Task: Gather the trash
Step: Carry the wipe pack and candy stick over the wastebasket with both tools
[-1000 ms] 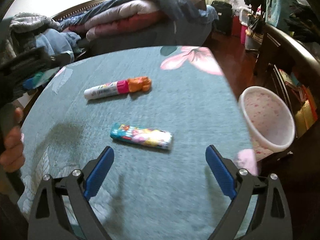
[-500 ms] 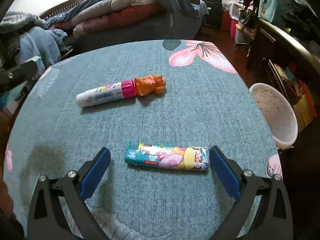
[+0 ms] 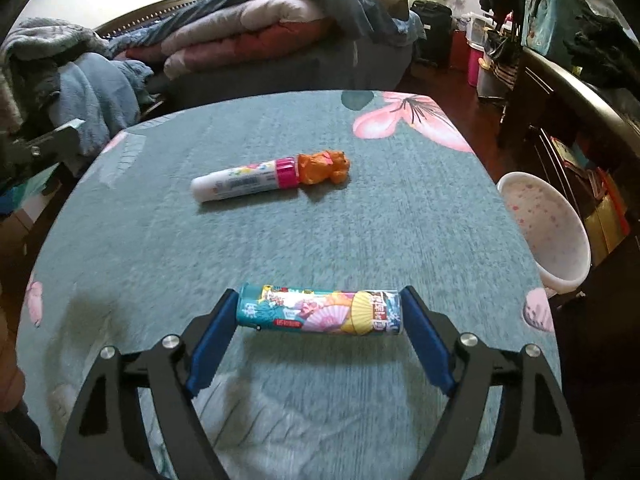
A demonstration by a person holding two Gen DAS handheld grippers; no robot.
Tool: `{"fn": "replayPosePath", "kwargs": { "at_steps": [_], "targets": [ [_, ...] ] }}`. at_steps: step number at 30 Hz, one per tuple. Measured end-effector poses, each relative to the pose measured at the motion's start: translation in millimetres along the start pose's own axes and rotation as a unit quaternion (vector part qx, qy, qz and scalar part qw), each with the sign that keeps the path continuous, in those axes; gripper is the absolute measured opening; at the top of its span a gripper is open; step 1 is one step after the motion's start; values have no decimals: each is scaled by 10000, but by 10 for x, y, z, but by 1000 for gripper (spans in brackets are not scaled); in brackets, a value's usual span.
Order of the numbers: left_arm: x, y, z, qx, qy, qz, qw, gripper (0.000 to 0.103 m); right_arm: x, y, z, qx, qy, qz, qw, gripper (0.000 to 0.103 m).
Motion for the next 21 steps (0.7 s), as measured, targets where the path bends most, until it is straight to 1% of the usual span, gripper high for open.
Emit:
{"fn": "replayPosePath", "kwargs": {
  "at_steps": [7,10,15,21],
  "targets": [
    [-31,74,-269,-133,2,52,9999,87,-69,-27,-417,-169,156,144,9996,81],
    [-128,117,-382,-207,-85,89,9997,87,-143,-24,-579,-266,170,198,9993,81],
    [-477,133,-505,-275,-354,253,9987,87,-349,-6,-785,-437,88,277,9986,81],
    [-1040,84,-495,-219,-778,409,9959,87,-772,-19,-921,-573,-164,453,9972,81]
  ]
}}
Point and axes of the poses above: each gripper's, at about its wrist camera, not at the fingertips, and z roughly the way its jaws point, x to its left, y to its top, the point moved 6 cm from there along z, roughly the way its jaws point, and after that the axes turned 15 degrees about -x, right-handed, at the moved point
